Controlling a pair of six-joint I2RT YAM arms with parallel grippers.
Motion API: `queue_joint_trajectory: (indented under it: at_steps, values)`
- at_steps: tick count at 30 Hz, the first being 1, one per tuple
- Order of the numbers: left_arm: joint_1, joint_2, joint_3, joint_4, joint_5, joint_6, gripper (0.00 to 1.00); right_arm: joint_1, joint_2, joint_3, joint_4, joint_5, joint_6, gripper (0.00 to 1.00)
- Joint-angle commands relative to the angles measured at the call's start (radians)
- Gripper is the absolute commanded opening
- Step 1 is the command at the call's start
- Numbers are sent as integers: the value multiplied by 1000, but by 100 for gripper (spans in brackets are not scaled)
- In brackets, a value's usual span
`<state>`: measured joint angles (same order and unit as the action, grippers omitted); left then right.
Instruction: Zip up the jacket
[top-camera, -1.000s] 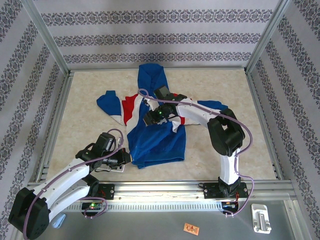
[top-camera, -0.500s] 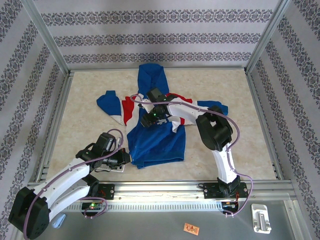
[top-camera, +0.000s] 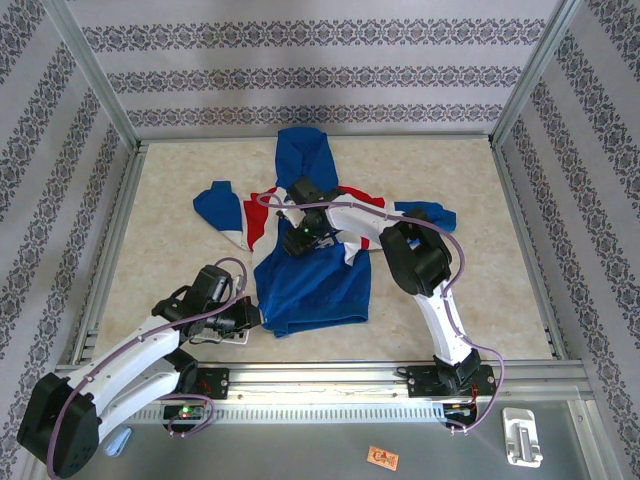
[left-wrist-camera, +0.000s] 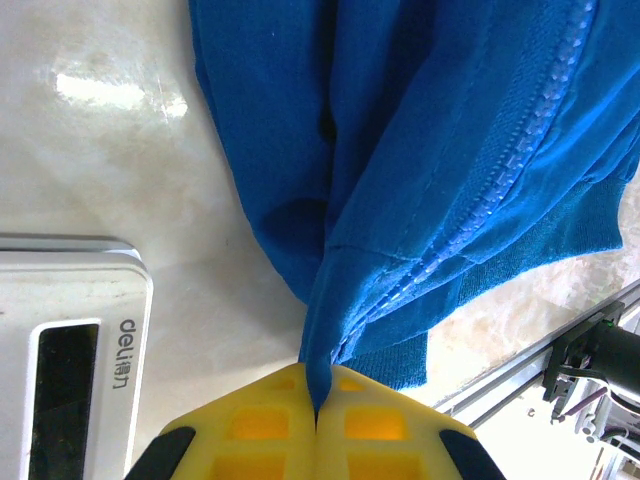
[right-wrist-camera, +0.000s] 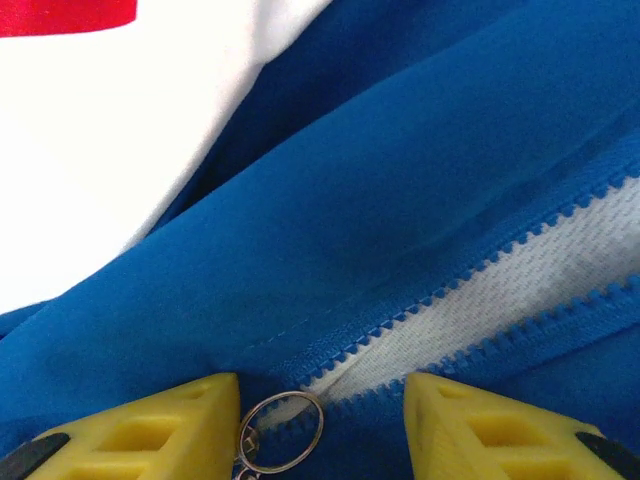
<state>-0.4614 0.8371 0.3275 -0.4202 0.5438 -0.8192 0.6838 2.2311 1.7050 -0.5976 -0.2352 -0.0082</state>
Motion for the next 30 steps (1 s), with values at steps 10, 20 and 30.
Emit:
queue_joint_trajectory:
  at_steps: [10,20,30]
  values:
    - [9,5,13,-38,-25,11,0,-24,-49,-4,-59,37,-9,43]
    - [8,4,12,-37,-22,13,0,-18,-62,-20,-57,-25,19,35]
    - [8,-5,9,-34,-21,12,0,-75,-117,-59,-1,-135,37,36]
